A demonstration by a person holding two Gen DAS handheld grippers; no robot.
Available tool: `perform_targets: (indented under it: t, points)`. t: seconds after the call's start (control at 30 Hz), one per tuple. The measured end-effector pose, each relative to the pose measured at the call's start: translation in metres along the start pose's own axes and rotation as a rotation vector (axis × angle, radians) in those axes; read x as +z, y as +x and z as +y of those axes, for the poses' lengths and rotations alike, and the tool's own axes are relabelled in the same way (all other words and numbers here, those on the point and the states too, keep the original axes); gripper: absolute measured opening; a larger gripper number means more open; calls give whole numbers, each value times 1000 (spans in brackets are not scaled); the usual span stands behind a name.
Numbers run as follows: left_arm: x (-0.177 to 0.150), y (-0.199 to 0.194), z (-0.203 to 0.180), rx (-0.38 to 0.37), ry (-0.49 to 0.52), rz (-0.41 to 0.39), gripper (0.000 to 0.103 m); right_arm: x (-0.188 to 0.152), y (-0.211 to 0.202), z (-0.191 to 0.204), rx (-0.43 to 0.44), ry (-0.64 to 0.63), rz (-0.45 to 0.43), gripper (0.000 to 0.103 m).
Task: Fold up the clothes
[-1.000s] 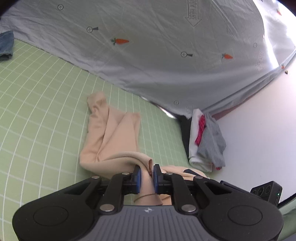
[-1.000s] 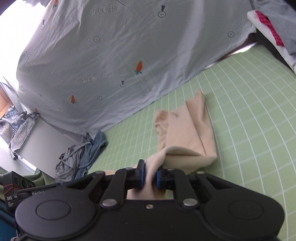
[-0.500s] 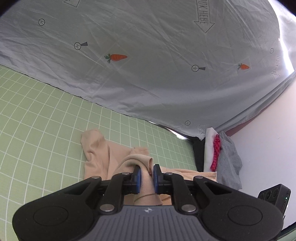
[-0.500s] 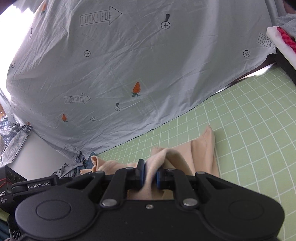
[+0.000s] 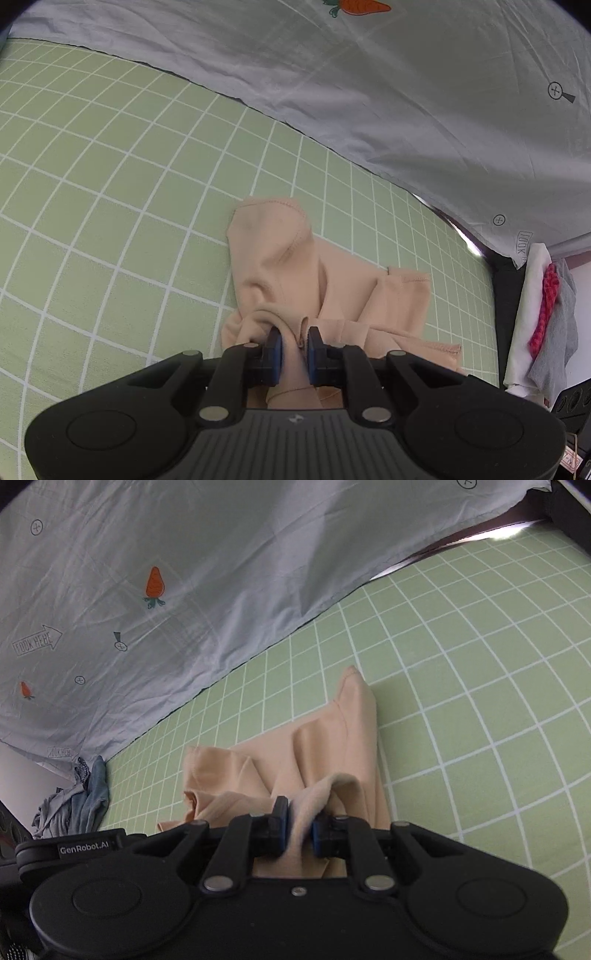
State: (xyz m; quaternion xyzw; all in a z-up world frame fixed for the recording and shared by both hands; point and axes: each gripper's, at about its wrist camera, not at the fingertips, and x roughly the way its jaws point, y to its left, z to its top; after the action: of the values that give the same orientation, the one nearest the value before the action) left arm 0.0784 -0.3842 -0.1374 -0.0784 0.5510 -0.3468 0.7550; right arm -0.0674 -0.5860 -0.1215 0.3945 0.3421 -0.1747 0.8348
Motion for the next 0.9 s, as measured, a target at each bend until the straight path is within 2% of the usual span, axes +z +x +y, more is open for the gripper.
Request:
perform_targets:
  t: [0.2, 0.27, 0.3, 0.33, 0.4, 0.47, 0.57, 0.67, 0.77, 0.9]
  points:
    - [12, -3, -13, 51, 6, 10, 17, 14, -4, 9, -13, 14, 4, 16]
    - [21, -12, -18, 54, -5, -25, 25, 22, -9, 13, -11, 22, -19, 19]
    - [25, -18, -20, 57, -11, -51, 40, 27, -14, 15, -8, 25, -51, 24]
    - [28, -25, -21, 66, -14, -89, 60, 32, -19, 16, -5, 28, -83, 35]
    - [31, -38, -20, 82, -3, -150, 72, 39, -30, 18, -19, 29, -149, 49]
    - [33, -47, -18, 94, 9, -191, 75, 43, -40, 19, -37, 26, -197, 53]
    - [27, -45, -8, 132, 7, -171, 78, 41, -46, 16, -71, 2, -202, 60]
    - [16, -32, 0, 162, 13, -115, 78, 32, -38, 11, -79, -2, -153, 65]
    - [9, -17, 5, 153, 18, -68, 78, 26, -24, 10, -78, -23, -98, 67]
    - [13, 2, 1, 165, 53, -47, 78, 27, -3, 18, -73, -100, -43, 73]
